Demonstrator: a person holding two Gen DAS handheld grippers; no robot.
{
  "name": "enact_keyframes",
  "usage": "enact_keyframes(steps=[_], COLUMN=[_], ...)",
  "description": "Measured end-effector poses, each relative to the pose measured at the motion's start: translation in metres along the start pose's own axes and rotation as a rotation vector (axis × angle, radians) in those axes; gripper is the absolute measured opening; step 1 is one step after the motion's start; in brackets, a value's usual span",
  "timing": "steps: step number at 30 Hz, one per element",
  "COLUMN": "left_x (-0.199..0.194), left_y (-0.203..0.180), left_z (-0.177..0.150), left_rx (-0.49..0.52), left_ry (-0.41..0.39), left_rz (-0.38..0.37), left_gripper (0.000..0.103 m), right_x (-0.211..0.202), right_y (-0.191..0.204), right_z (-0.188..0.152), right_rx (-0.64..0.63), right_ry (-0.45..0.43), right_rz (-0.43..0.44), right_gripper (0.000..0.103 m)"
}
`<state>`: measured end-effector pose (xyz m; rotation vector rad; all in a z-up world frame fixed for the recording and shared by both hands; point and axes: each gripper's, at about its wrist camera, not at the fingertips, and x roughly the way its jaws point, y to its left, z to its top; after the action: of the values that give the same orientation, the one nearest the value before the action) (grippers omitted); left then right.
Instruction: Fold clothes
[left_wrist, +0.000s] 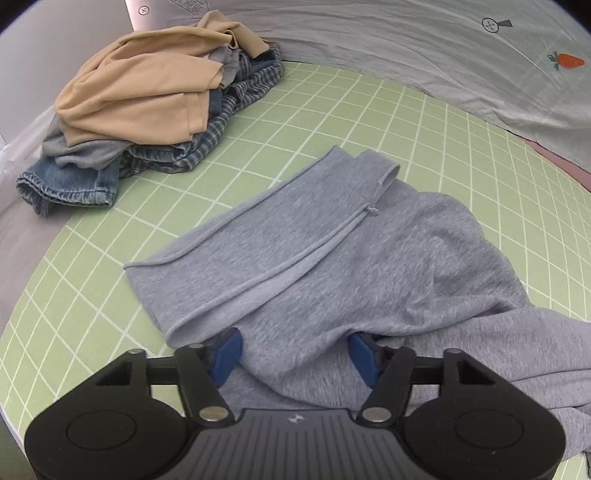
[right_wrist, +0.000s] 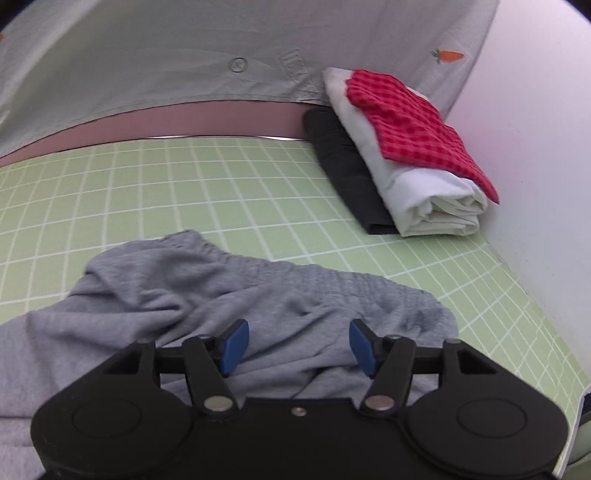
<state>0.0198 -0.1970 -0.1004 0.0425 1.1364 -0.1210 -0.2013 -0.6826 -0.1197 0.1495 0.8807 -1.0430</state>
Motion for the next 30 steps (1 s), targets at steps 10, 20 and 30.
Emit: enact_keyframes(steps=[10, 20, 30], left_x=[-0.029, -0.024, -0.027], left_y=[-0.012, -0.057, -0.070], left_z=[0.027, 0.155, 0.164], left_rx=[0.059, 0.086, 0.085], left_ry=[-0.130, -0.295, -0.432], left_rz=[-0.088, -0.230, -0.149], left_gripper=[0.000, 0.000, 0.062], right_x=[0.002, 0.012, 0.010], right_y=[0.019, 0.017, 0.022], right_z=[-0.010, -0.005, -0.006], right_rx=[-0.024, 0.004, -0.003], right_ry=[0.044, 0.069, 0.082], right_rz=[0.043, 0.016, -0.004], right_gripper=[0.061, 0.062, 0.062])
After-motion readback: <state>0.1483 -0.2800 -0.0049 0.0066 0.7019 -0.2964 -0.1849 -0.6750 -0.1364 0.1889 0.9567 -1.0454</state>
